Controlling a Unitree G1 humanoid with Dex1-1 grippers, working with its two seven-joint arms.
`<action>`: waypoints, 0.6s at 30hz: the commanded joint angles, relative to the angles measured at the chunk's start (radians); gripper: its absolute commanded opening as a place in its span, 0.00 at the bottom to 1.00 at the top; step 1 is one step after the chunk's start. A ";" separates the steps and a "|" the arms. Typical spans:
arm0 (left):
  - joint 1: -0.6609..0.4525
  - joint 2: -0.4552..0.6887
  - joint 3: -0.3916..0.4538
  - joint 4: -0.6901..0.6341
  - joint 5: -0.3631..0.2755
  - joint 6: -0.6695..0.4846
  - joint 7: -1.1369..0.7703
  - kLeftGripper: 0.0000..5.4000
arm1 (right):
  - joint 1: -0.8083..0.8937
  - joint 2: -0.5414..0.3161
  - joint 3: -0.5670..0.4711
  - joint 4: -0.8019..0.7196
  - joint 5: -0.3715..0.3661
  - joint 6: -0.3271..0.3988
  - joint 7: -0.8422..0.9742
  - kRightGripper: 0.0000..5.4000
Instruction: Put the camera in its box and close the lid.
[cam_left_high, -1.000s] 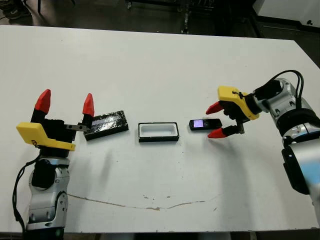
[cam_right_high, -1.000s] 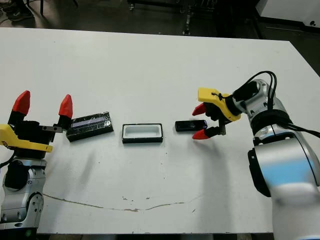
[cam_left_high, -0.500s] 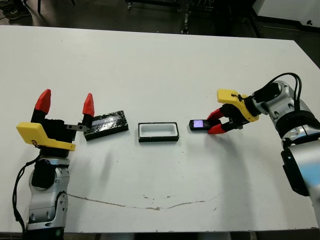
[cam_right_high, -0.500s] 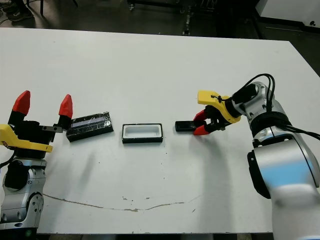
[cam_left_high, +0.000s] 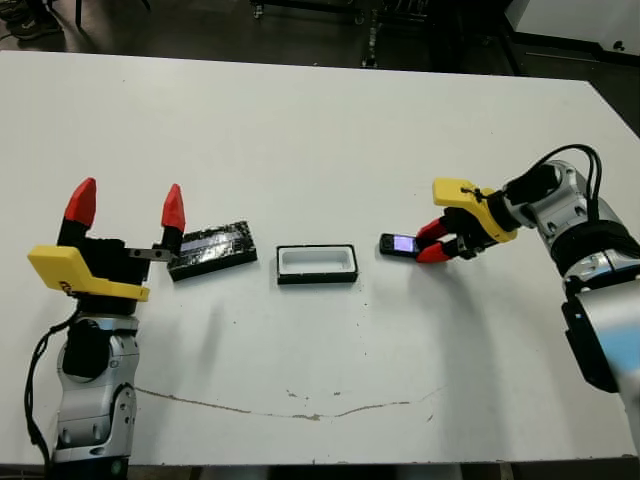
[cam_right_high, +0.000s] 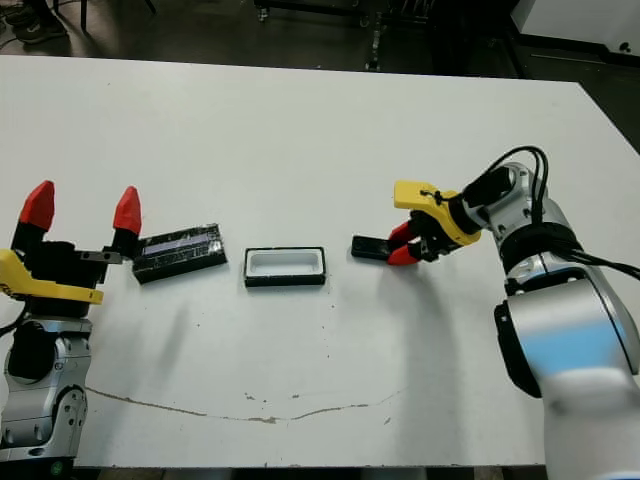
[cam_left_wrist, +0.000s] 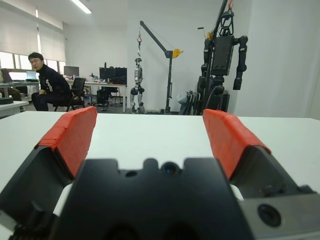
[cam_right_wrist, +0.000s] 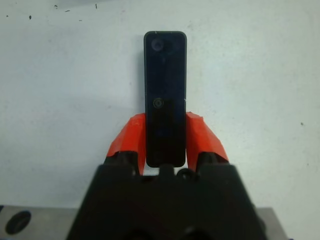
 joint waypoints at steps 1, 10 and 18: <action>0.011 0.000 0.005 -0.005 0.005 0.011 0.010 1.00 | 0.003 -0.022 -0.029 -0.009 0.023 -0.005 -0.008 0.31; 0.013 0.004 0.003 0.007 0.009 -0.002 0.004 1.00 | -0.059 -0.032 -0.135 -0.049 0.124 0.163 0.024 0.31; 0.015 -0.002 0.001 -0.002 0.001 0.008 0.009 1.00 | -0.093 0.008 -0.144 -0.087 0.159 0.212 0.065 0.31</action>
